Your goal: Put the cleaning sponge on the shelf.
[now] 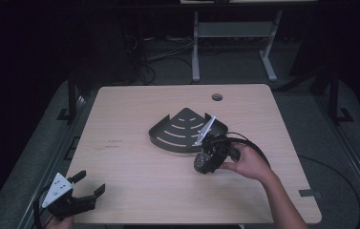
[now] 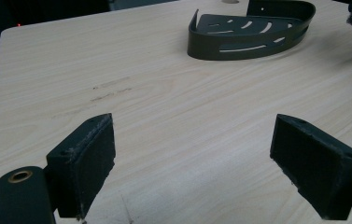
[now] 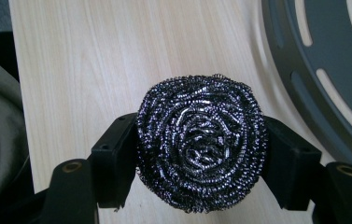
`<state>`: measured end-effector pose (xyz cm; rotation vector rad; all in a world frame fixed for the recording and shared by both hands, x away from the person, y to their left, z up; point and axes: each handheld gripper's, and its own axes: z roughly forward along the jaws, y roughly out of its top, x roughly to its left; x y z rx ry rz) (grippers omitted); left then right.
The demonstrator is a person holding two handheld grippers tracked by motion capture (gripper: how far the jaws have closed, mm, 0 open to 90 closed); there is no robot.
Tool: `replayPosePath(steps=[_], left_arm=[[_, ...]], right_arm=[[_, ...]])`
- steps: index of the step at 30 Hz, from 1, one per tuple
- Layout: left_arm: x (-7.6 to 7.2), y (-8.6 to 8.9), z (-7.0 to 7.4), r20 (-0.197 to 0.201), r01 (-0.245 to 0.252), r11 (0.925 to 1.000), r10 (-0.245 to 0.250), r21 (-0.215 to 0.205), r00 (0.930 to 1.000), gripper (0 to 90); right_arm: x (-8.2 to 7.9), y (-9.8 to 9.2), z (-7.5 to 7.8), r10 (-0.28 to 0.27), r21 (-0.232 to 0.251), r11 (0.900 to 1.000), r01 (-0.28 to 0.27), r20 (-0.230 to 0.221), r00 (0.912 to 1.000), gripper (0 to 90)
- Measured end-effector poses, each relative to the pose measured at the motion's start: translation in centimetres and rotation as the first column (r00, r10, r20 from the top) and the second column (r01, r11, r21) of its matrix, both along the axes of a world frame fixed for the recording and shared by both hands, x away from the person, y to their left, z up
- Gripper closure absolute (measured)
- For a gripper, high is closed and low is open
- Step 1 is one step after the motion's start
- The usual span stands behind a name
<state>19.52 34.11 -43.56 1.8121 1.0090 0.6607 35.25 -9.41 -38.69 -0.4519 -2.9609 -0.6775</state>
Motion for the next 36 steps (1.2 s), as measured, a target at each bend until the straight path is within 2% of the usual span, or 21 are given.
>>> replayPosePath(steps=[5,7,13,23,36], left_arm=[[0.0,-0.1,0.0,-0.003,0.004,1.0000,-0.004,0.005,1.0000,13.3],[0.0,-0.1,0.0,-0.002,0.003,1.0000,-0.003,0.002,1.0000,13.3],[0.0,-0.1,0.0,-0.002,0.005,1.0000,-0.005,0.003,1.0000,13.3],[0.0,-0.1,0.0,0.000,0.003,1.0000,-0.003,-0.001,1.0000,13.3],[0.0,0.1,0.0,0.000,0.001,1.0000,-0.001,0.001,1.0000,13.3]], right_arm=[[0.4,0.3,-0.3,0.002,0.009,1.000,-0.002,-0.011,0.9999,33.6],[0.6,0.6,-0.3,0.005,-0.001,1.000,-0.005,-0.011,0.9999,33.6],[1.0,1.5,0.2,0.015,-0.014,1.000,-0.015,-0.005,0.9999,33.6],[1.8,2.5,0.8,0.029,-0.009,1.000,-0.029,-0.002,0.9996,33.6],[2.9,3.3,1.0,0.035,-0.017,0.999,-0.035,-0.007,0.9994,33.6]])
